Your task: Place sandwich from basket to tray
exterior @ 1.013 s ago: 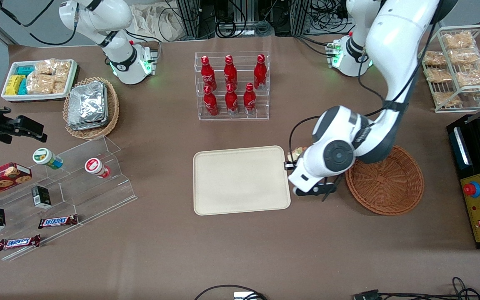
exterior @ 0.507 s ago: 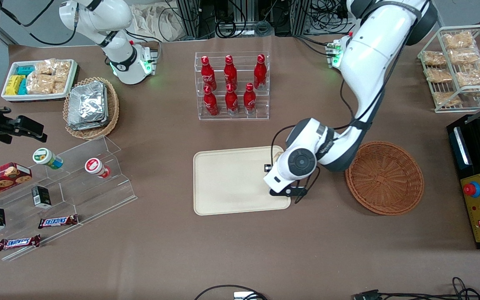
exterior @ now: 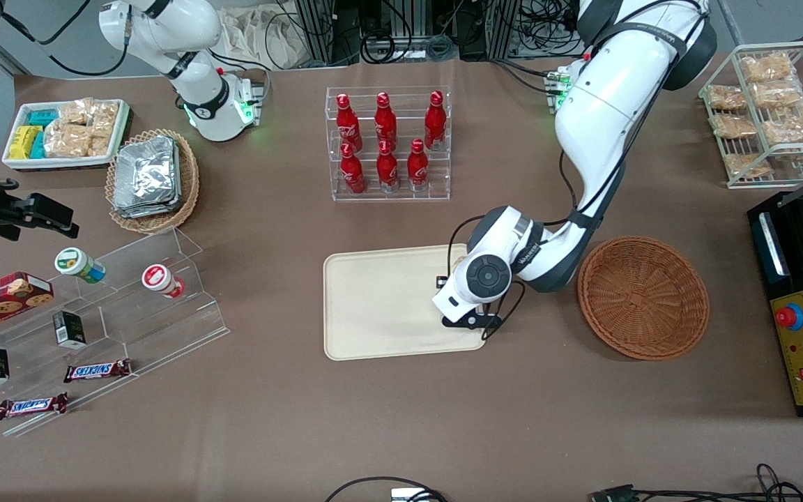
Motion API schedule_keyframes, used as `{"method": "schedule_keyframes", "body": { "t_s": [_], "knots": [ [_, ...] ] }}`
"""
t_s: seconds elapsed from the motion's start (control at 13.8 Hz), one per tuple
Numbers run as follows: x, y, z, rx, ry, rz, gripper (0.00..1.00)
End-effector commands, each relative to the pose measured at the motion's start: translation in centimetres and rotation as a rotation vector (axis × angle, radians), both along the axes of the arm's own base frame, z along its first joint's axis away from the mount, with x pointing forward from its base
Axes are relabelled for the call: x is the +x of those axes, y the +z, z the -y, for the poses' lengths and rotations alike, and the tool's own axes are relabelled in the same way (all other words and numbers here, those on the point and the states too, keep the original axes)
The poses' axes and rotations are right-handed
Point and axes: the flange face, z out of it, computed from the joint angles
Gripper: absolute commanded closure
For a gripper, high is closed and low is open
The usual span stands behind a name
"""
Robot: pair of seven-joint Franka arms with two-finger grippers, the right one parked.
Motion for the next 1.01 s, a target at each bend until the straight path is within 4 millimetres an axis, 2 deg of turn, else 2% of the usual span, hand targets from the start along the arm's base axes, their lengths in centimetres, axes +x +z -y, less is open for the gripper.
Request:
{"method": "schedule_keyframes", "body": {
  "t_s": [0.0, 0.22, 0.29, 0.43, 0.58, 0.65, 0.72, 0.87, 0.94],
  "knots": [
    [0.5, -0.2, 0.7, 0.012, 0.005, 0.028, 0.00],
    [1.2, 0.8, 0.3, 0.013, -0.006, 0.058, 0.00],
    [1.8, 1.7, 0.0, 0.007, -0.001, 0.069, 0.00],
    [2.8, 4.9, -0.3, 0.003, 0.004, 0.098, 0.00],
    [4.3, 8.4, -3.7, 0.019, 0.054, 0.081, 0.00],
    [5.7, 11.5, -6.3, 0.017, 0.093, 0.101, 0.00],
    [6.1, 14.4, -8.3, 0.024, 0.110, 0.108, 0.00],
    [5.7, 19.8, -11.8, 0.056, 0.074, 0.083, 0.00],
    [5.5, 22.1, -15.0, 0.075, 0.055, 0.050, 0.00]
  ]
}}
